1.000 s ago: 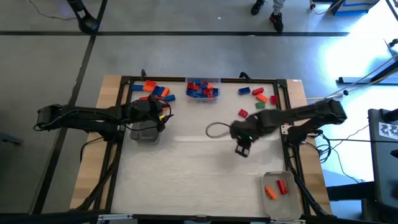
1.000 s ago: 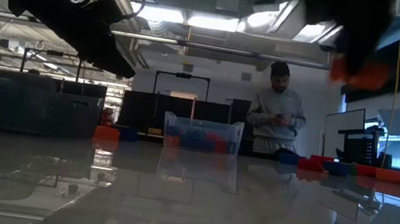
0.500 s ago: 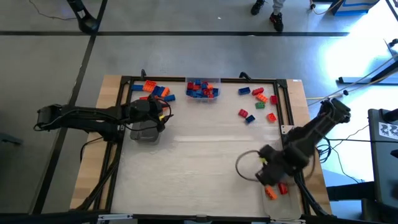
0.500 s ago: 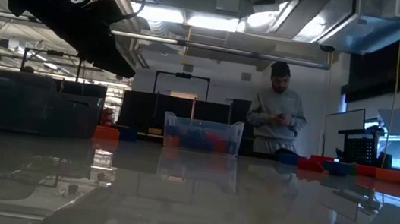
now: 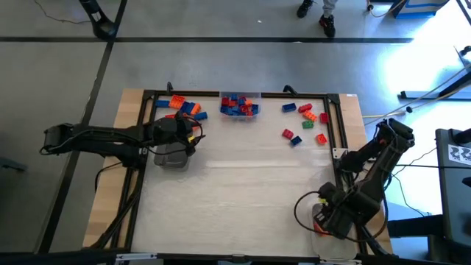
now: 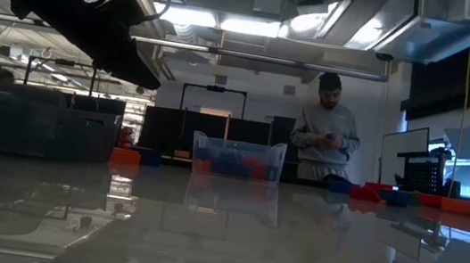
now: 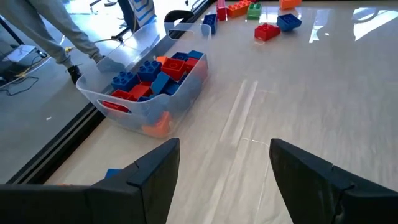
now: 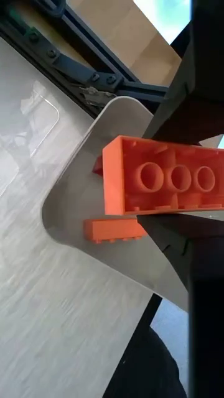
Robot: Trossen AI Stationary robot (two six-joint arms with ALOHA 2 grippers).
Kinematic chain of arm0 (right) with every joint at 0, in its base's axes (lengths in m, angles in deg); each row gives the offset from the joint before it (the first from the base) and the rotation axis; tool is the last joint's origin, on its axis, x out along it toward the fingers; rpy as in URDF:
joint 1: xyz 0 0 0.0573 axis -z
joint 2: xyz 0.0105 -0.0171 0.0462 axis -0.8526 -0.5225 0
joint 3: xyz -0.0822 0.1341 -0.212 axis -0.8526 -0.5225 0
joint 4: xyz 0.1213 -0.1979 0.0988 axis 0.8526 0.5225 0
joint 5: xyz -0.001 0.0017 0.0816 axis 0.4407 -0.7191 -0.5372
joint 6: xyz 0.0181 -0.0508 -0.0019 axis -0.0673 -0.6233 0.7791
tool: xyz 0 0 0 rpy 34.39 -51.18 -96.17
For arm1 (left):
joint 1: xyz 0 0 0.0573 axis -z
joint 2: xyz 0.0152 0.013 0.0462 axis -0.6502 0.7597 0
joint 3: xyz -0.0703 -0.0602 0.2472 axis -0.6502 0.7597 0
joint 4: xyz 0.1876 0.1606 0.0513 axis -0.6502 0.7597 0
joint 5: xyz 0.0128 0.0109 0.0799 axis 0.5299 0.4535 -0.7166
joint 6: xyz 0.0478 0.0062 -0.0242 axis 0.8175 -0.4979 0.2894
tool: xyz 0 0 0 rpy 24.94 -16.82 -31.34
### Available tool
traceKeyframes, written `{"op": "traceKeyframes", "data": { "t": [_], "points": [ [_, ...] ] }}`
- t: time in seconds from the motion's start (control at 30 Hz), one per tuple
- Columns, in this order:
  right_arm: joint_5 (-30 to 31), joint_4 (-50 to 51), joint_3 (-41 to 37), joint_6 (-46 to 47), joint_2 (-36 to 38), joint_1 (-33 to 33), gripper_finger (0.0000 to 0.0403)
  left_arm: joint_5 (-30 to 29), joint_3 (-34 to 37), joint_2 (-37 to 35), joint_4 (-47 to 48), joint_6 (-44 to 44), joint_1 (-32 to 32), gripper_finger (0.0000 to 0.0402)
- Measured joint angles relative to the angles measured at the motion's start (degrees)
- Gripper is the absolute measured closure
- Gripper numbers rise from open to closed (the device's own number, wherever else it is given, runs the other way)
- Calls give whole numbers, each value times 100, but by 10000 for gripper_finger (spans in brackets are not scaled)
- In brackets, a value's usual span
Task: Sort blocks by size
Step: Put the orange 8 stud game piece into the gray bin, then put the blue 8 stud game piece into the gray bin
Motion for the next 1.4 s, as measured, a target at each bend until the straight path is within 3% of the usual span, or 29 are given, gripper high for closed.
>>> {"op": "traceKeyframes", "data": {
  "t": [0.37, 0.57, 0.7, 0.9, 1.13, 1.4],
  "points": [
    [-161, 73, 0, 600, -9, -96, 198, 0, 0, 0, -13, 0, 0, 167],
    [1463, 564, 0, 409, -9, 60, 180, 0, 0, 0, -15, 9, 2, 167],
    [2544, 1173, 0, 279, -9, 512, 166, 0, 0, 0, -13, 2, 0, 167],
    [2978, 1230, 0, -1232, -9, 1817, 122, 0, 0, 2, -13, -2, 2, 167],
    [3648, 1155, 0, -2962, -9, 3890, 72, 0, 0, 7, -7, -40, 1, 167],
    [3738, -442, 0, -5208, -9, 5912, 73, 0, 0, 7, -4, -72, 1, 167]
  ]
}}
